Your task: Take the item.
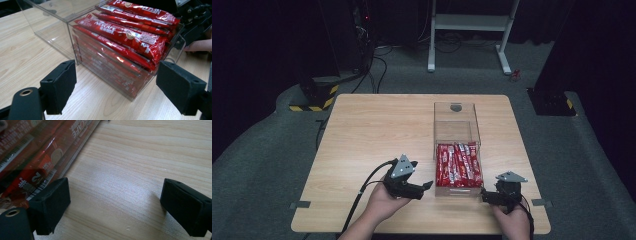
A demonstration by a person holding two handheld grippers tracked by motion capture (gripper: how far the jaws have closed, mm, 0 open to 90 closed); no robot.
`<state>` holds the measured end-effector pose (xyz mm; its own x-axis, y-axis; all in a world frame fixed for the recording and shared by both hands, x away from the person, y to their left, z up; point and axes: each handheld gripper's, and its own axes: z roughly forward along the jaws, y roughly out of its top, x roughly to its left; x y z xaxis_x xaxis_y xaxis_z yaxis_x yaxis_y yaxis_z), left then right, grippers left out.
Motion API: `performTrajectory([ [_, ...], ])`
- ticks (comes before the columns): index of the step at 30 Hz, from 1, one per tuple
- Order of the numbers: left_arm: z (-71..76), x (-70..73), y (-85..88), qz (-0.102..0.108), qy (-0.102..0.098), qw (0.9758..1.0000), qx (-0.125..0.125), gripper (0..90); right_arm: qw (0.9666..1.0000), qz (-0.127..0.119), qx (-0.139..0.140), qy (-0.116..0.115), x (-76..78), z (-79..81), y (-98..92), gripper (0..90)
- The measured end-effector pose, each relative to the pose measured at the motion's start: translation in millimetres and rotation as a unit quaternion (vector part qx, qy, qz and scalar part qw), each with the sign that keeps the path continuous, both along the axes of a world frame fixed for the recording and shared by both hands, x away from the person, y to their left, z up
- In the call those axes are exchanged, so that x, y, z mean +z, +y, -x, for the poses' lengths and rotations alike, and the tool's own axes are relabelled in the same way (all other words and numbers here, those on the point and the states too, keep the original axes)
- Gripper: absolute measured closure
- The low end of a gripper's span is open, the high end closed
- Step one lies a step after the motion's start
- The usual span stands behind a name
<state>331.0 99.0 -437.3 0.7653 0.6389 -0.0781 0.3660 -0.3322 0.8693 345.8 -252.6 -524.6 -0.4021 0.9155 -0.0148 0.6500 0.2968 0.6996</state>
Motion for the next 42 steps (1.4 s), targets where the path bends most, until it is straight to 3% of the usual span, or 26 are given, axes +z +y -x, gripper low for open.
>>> performTrajectory([
  [1, -0.7, 0.7, -0.3, -0.005, -0.001, 1.0, -0.004, 17.2, 1.0, 0.0, 0.0, 0.001, 0.0, 0.0, 0.0, 8.9],
  [2, -2.5, 2.0, 1.7, -0.025, -0.007, 0.9996, -0.014, 17.4, 1.0, 0.0, 0.0, 0.0, 0.0, 0.0, 0.1, 8.9],
  [3, -1.8, 1.6, -1.2, -0.01, -0.001, 0.9999, -0.008, 17.5, 1.0, 0.0, 0.001, 0.001, 0.1, 0.0, 0.0, 8.9],
  [4, -3.6, 2.6, -0.1, -0.024, -0.007, 0.9996, -0.014, 17.8, 1.0, 0.0, 0.001, 0.001, 0.0, 0.0, 0.0, 8.9],
  [30, -17.9, 8.1, -37.6, -0.023, -0.004, 0.9994, -0.024, 26.2, 1.0, -0.004, 0.001, 0.005, 0.3, 0.7, 1.0, 8.9],
  [37, -22.3, 7.2, -49.3, -0.03, -0.006, 0.9995, -0.009, 29.8, 1.0, -0.003, 0.001, 0.005, 0.3, 0.7, 1.0, 8.9],
  [42, -23.6, 3.9, -55.8, -0.028, 0.0, 0.9996, -0.001, 38.9, 1.0, -0.003, 0.001, 0.005, 0.3, 0.7, 1.0, 8.9],
])
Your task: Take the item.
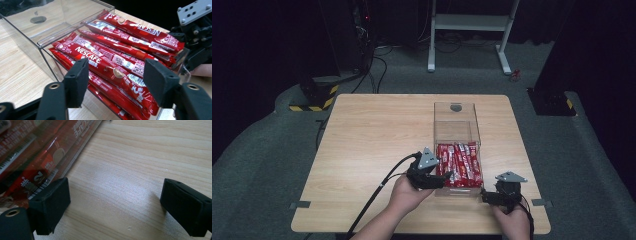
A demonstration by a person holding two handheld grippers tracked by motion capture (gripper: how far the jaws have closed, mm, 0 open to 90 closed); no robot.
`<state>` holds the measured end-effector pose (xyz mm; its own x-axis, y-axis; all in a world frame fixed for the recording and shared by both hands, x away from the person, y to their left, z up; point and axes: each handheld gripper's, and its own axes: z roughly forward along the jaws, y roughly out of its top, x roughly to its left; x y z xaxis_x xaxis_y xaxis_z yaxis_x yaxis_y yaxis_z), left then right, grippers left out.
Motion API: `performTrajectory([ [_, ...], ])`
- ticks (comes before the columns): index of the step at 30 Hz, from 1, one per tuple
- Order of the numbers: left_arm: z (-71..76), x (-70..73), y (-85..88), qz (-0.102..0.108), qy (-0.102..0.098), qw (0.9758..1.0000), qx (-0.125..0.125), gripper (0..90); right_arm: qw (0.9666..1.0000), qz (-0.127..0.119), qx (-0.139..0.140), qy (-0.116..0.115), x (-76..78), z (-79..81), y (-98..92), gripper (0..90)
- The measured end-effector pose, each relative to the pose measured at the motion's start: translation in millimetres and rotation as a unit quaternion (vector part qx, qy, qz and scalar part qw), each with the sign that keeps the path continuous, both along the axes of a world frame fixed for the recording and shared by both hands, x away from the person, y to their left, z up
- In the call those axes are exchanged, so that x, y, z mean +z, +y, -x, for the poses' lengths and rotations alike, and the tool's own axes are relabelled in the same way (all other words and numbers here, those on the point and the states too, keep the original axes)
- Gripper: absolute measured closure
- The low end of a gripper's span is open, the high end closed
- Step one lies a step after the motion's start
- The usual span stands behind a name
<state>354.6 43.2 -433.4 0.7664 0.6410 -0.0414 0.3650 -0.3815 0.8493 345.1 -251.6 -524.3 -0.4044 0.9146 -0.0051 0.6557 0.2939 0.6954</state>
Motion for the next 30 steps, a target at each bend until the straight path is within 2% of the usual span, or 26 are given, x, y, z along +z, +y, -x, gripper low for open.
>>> performTrajectory([
  [7, 0.4, -7.3, -5.1, -0.016, 0.001, 0.9998, 0.007, 51.3, 1.0, 0.0, 0.0, 0.0, 0.0, 0.0, 0.0, 8.9],
  [11, 2.8, -8.8, -4.4, -0.018, -0.001, 0.9998, 0.006, 58.4, 1.0, 0.0, 0.0, 0.0, 0.0, 0.0, 0.0, 8.9],
  [14, 5.2, -10.2, -3.5, -0.018, -0.002, 0.9998, 0.008, 60.1, 1.0, 0.0, 0.001, 0.0, 0.1, 0.1, 0.0, 8.9],
  [20, 9.1, -12.0, -1.6, -0.006, 0.0, 0.9999, 0.011, 63.6, 1.0, 0.001, 0.002, 0.0, 0.0, 0.1, 0.0, 8.9],
  [27, 10.0, -15.2, 0.2, 0.019, 0.018, 0.9996, 0.014, 72.0, 1.0, 0.001, 0.003, -0.001, 0.0, 0.0, 0.0, 8.9],
  [30, 9.3, -16.0, 1.6, 0.02, 0.021, 0.9995, 0.015, 75.1, 1.0, 0.002, 0.005, -0.002, -0.1, -0.1, -0.1, 8.9],
])
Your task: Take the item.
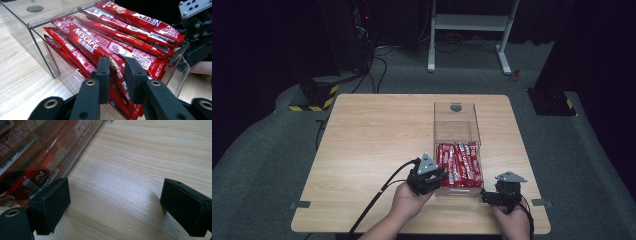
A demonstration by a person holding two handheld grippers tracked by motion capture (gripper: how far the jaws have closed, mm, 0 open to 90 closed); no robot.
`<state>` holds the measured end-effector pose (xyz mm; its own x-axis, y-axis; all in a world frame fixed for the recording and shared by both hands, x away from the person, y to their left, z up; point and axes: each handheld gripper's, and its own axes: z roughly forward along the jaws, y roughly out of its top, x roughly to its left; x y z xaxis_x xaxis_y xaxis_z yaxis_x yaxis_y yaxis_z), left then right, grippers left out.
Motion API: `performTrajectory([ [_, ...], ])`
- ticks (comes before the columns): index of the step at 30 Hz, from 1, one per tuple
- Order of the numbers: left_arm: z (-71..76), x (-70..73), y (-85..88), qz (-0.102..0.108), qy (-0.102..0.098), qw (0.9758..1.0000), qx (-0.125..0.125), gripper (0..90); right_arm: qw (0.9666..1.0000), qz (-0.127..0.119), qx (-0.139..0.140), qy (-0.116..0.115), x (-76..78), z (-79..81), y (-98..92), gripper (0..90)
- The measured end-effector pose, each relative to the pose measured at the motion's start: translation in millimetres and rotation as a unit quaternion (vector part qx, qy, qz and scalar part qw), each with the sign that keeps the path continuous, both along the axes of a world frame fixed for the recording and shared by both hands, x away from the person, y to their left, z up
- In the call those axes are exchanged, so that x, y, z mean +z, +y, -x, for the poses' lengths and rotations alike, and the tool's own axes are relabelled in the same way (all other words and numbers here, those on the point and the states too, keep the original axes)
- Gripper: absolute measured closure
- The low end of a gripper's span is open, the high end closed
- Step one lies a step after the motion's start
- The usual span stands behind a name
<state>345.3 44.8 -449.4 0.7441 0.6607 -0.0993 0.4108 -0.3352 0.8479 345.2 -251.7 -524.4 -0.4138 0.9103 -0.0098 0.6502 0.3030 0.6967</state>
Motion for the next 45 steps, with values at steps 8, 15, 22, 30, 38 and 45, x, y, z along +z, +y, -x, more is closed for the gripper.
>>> performTrajectory([
  [8, 0.5, -1.8, 1.5, 0.013, 0.01, 0.9999, 0.004, 84.2, 1.0, 0.0, 0.001, 0.0, 0.0, 0.1, 0.1, 8.9],
  [15, 3.4, -2.6, 3.6, 0.022, 0.007, 0.9997, 0.003, 88.3, 1.0, 0.0, 0.002, 0.0, 0.0, 0.1, 0.2, 8.9],
  [22, 8.2, -1.1, 6.1, 0.029, 0.007, 0.9995, 0.0, 88.6, 1.0, 0.0, 0.003, 0.0, 0.0, 0.1, 0.3, 8.9],
  [30, 11.4, 1.1, 9.3, 0.032, -0.002, 0.9995, 0.002, 88.9, 1.0, -0.001, 0.003, 0.0, 0.0, 0.3, 0.5, 8.9],
  [38, 11.9, 2.9, 12.9, 0.038, -0.009, 0.9992, 0.001, 88.9, 1.0, -0.001, 0.003, 0.0, 0.0, 0.3, 0.5, 8.9],
  [45, 11.8, 6.1, 15.7, 0.05, -0.016, 0.9986, 0.002, 88.8, 1.0, -0.001, 0.003, 0.0, 0.0, 0.3, 0.5, 8.9],
])
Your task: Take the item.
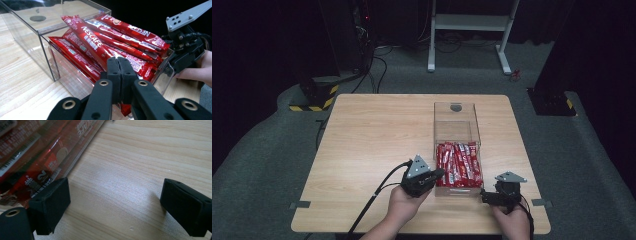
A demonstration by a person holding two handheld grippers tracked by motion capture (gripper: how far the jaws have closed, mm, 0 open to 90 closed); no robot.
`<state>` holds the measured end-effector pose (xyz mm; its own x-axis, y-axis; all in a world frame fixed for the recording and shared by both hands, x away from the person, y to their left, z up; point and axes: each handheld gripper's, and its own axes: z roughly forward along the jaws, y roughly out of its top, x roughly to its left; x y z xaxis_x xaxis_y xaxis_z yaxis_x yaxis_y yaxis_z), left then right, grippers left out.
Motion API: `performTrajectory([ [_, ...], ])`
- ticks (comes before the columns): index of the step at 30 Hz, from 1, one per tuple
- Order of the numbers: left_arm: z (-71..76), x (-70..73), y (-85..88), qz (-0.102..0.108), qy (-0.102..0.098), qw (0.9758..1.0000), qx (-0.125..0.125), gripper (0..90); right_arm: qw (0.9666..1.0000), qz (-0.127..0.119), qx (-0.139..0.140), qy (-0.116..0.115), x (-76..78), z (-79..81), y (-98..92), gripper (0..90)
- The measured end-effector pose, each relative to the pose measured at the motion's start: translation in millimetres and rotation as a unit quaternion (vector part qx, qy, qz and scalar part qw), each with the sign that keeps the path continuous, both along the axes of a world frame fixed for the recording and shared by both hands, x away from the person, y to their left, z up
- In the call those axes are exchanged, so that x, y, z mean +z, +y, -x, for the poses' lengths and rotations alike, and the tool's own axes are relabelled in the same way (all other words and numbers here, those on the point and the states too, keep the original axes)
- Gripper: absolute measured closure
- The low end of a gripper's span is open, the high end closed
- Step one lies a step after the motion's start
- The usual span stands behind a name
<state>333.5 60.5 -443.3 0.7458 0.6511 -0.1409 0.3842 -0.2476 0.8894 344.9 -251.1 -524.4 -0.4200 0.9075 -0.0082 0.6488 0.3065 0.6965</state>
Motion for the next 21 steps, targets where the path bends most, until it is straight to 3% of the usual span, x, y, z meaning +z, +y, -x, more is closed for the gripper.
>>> performTrajectory([
  [21, 0.0, 10.7, 7.3, 0.017, -0.02, 0.9996, -0.006, 88.3, 1.0, 0.0, 0.001, 0.0, 0.0, 0.0, 0.1, 8.9],
])
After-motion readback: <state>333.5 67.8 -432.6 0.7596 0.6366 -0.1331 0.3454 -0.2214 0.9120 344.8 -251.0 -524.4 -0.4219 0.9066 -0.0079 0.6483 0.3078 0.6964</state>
